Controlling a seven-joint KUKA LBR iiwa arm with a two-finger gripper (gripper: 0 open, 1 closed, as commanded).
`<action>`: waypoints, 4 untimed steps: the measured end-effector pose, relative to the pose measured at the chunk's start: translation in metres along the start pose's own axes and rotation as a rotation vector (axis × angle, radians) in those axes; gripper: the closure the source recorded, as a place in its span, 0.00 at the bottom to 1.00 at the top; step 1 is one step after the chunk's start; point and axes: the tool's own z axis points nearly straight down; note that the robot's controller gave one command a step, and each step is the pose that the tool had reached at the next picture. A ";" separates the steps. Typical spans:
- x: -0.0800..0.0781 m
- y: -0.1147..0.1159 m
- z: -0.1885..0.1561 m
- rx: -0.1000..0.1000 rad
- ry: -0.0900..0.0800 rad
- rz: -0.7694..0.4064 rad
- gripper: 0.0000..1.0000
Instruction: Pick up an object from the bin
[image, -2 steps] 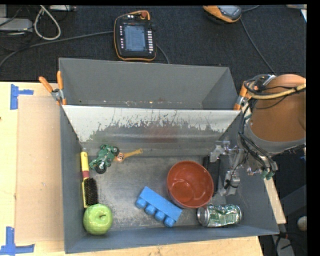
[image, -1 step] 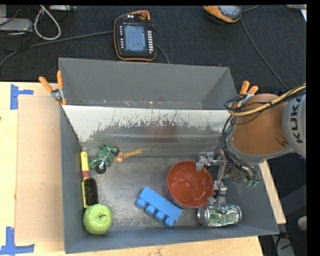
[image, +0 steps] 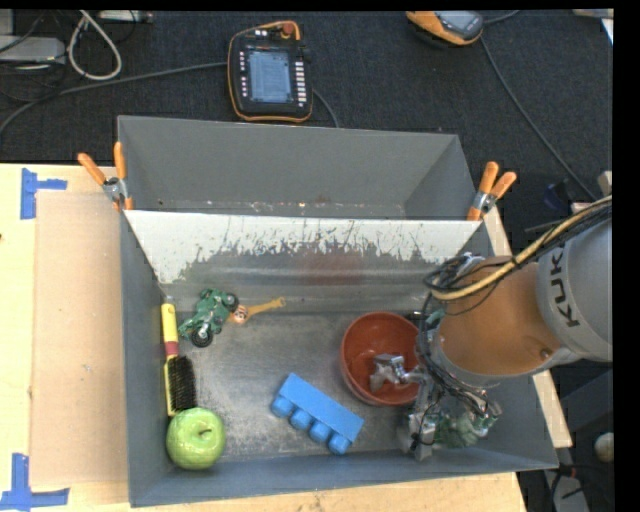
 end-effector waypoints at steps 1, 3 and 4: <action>-0.033 -0.057 -0.168 0.006 -0.003 -0.011 1.00; -0.033 -0.057 -0.168 0.006 -0.003 -0.010 0.00; -0.056 -0.047 -0.156 0.005 -0.004 -0.278 0.00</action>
Offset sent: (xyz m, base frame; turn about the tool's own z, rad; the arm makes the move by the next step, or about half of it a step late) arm 0.0000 0.0000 0.0000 0.0000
